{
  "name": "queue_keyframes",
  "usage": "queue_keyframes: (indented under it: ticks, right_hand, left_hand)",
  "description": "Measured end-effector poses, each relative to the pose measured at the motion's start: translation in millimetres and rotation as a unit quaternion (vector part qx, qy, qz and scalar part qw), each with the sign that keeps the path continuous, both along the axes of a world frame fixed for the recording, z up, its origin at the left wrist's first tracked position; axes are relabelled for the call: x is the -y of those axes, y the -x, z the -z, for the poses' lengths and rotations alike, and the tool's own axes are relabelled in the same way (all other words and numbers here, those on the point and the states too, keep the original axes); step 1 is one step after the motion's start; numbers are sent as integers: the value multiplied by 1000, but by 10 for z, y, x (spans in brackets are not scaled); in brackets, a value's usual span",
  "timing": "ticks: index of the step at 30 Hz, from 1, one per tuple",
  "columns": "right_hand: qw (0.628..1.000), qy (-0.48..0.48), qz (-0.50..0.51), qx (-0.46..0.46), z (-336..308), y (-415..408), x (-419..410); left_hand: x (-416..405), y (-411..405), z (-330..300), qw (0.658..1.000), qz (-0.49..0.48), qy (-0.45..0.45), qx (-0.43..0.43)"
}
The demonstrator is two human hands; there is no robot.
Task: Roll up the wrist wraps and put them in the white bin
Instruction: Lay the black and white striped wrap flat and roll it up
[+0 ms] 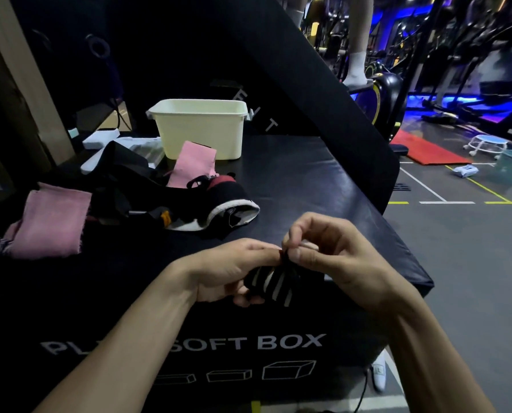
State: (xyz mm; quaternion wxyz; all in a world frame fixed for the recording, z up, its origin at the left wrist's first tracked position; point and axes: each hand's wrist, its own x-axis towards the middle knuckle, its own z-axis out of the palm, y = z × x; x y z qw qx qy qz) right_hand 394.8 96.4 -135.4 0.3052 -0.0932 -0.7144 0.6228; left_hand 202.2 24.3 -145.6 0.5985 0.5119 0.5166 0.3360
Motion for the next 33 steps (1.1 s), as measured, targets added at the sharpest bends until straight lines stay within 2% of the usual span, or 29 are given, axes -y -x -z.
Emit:
queue_keyframes:
  ticks: [2,4,7,11,14,17,21,25,28,33]
  right_hand:
    - [1000,24,0,4,3,33,34]
    - [999,33,33,12,12,81,37]
    - [991,97,86,25,56,124,-20]
    - [983,162,78,33,99,107,-109]
    - [983,168,78,-5,94,111,-131]
    - [980,173,93,-28,124,98,-126]
    - [977,117,180,-15,154,31,-92]
    - [978,54,202,11,135,86,52]
    - [974,-16,224,41,154,126,95]
    - [973,-40,226,12,175,138,55]
  left_hand:
    - [-14,-12,6,1000,-17,8,-9]
    - [-11,-5,5,1000,-20,9,-6]
    - [21,27,-6,1000,-2,-5,2]
    - [31,72,-15,998,10,-31,61]
    - [42,61,-21,989,-13,-49,137]
    - [48,47,-1,982,-23,-60,176]
    - [-14,67,-25,967,-111,-88,211]
    - [-51,72,3,958,-189,-165,138]
    - [-19,96,7,960,-179,-191,100]
    - [28,168,-27,954,-168,-243,48]
